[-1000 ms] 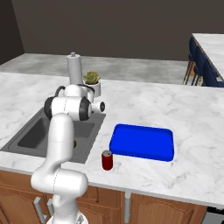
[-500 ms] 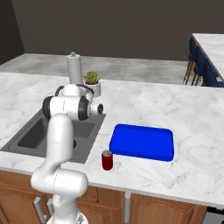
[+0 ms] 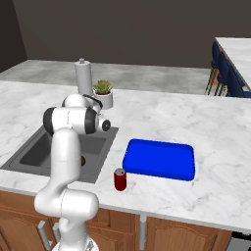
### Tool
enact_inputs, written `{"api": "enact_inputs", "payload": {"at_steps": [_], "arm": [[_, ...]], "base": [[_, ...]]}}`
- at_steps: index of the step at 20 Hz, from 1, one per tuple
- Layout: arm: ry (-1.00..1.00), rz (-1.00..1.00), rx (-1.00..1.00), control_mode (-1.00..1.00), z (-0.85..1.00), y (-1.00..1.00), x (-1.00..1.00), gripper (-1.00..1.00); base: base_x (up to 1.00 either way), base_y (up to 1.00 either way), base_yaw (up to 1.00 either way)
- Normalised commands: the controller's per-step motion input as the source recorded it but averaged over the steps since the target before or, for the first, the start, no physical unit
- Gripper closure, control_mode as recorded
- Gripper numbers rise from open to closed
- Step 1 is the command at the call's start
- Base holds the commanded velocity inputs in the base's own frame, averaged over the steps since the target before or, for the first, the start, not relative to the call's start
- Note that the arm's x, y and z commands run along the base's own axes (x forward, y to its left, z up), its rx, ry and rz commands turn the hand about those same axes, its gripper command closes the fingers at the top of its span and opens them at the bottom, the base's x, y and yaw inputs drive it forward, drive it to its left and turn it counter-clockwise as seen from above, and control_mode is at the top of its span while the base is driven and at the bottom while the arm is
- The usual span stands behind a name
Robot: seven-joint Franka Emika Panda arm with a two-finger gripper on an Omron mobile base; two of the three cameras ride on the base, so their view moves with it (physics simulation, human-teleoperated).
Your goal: Pick up all produce items and place them in the sink. Turn on the sink faucet to wash them. Then turn the sink off and put them in the tray.
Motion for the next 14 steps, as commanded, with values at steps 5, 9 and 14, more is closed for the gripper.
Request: {"api": "enact_inputs", "payload": {"at_steps": [5, 9, 14], "arm": [[0.03, 0.00, 0.04, -1.00, 0.00, -0.37, 0.00, 1.00], [0.06, 0.00, 0.07, -1.00, 0.00, -0.54, 0.00, 1.00], [0.10, -0.02, 0.07, -1.00, 0.00, -0.57, 0.00, 1.00]], "base": [[0.00, 0.00, 0.00], [0.00, 0.00, 0.00], [0.00, 0.00, 0.00]]}}
